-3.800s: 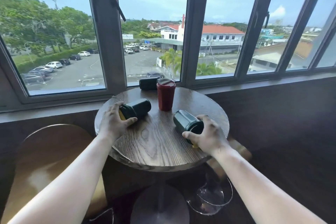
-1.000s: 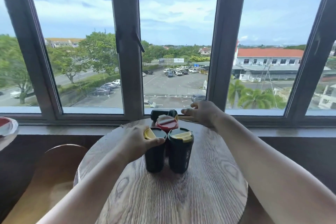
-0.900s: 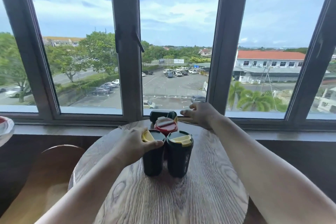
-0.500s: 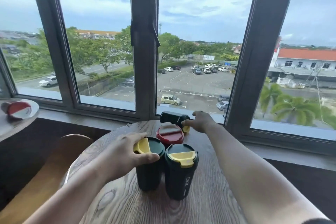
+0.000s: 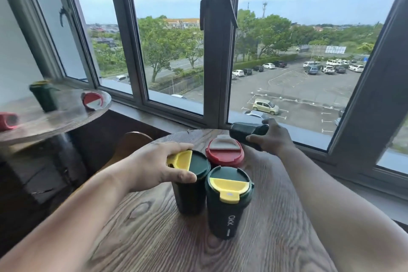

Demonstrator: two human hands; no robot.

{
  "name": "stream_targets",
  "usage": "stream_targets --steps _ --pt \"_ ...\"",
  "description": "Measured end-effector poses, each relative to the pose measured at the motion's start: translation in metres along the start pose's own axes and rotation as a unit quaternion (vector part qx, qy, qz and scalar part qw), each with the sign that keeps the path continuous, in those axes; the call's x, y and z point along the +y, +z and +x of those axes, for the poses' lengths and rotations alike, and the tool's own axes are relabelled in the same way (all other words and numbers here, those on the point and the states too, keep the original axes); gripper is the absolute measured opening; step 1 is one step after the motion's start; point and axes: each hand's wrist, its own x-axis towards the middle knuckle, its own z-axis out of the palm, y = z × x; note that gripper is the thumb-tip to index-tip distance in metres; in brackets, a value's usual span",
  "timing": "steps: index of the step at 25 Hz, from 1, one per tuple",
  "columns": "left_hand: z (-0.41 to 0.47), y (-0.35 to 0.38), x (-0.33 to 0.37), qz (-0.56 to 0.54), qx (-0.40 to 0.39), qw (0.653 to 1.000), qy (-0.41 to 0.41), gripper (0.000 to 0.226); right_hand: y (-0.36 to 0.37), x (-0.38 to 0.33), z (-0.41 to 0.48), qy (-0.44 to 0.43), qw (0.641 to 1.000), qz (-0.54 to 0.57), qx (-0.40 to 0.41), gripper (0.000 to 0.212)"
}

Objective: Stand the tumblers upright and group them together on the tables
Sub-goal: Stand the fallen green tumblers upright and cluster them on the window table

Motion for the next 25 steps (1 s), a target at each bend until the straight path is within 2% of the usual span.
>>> stream_targets --steps 3,7,10,13,16,20,25 --pt "-0.003 0.002 0.001 -0.024 -0.003 1.000 0.008 0.084 -0.051 -0.009 -0.026 -0.074 0.997 -0.025 -0.018 0.088" --pt "-0.004 0.003 0.001 -0.037 0.005 0.999 0.017 0.082 -0.111 -0.030 -0.078 -0.172 0.972 -0.140 -0.081 0.087" --pt "-0.004 0.003 -0.002 -0.049 0.002 0.999 0.022 0.092 -0.120 -0.042 -0.115 -0.212 0.953 -0.170 -0.135 0.070" --pt "-0.002 0.003 -0.004 -0.044 0.001 0.999 0.026 0.095 -0.108 -0.045 -0.140 -0.254 0.943 -0.151 -0.154 0.079" --pt "-0.001 0.003 -0.005 -0.031 0.000 0.999 0.024 0.097 -0.095 -0.041 -0.151 -0.258 0.949 -0.112 -0.143 0.089" --pt "-0.003 0.002 -0.005 -0.015 -0.007 0.999 0.030 0.098 -0.082 -0.035 -0.154 -0.259 0.954 -0.087 -0.123 0.087" --pt "-0.004 0.008 -0.007 0.002 0.001 1.000 0.026 0.105 -0.084 -0.028 -0.150 -0.221 0.961 -0.060 -0.152 0.093"
